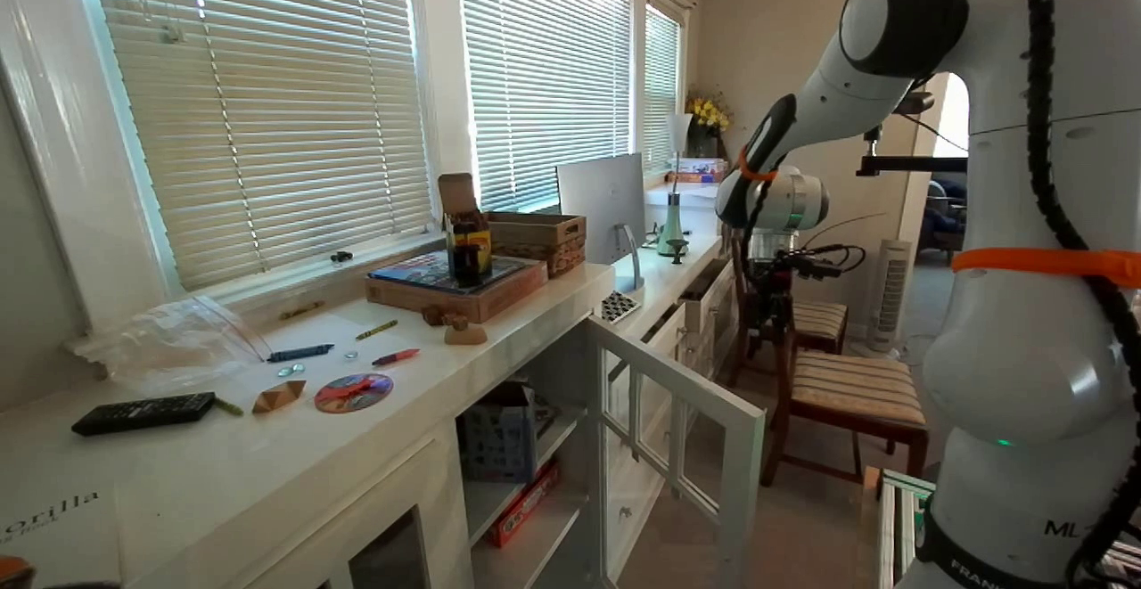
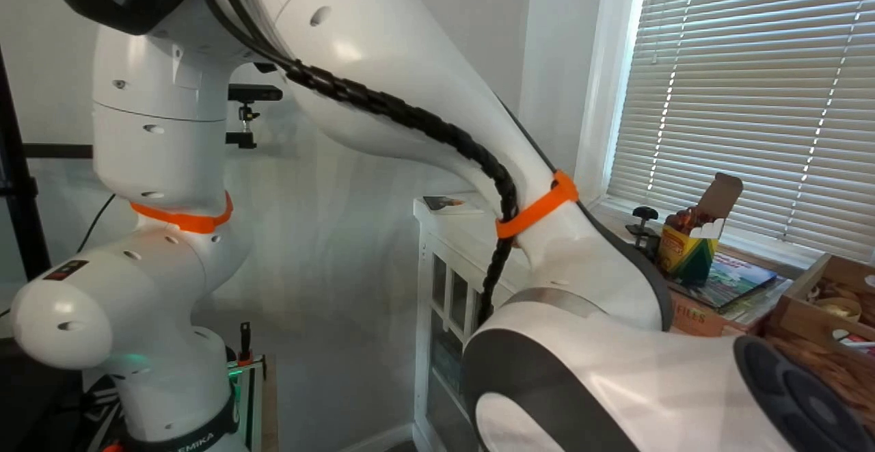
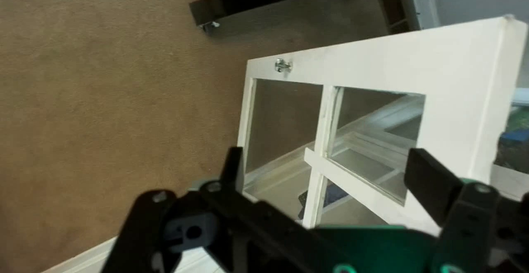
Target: Close the bottom right cabinet door
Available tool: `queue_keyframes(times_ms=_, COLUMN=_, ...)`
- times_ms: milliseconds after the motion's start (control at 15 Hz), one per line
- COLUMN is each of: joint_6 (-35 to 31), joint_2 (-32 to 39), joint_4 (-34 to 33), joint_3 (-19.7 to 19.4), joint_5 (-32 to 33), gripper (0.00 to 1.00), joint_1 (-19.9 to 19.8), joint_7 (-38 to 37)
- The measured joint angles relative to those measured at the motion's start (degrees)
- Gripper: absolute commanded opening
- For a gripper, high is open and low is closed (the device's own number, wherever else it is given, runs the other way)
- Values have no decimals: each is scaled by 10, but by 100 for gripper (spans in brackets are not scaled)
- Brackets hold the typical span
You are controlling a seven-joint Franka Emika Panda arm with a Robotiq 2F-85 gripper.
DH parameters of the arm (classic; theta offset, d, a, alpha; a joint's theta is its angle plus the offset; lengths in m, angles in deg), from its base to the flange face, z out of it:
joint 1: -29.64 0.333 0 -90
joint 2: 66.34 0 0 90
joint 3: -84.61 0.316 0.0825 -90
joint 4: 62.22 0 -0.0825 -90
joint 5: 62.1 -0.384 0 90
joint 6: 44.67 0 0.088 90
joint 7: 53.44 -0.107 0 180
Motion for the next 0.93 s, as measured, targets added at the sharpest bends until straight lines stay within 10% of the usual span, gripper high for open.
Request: queue_keyframes(times_ms=933, joint_6=-182, joint_2=4, joint_4=40, joint_3=32, joint_5=95, gripper=100, joint_1=23, joint_7=12)
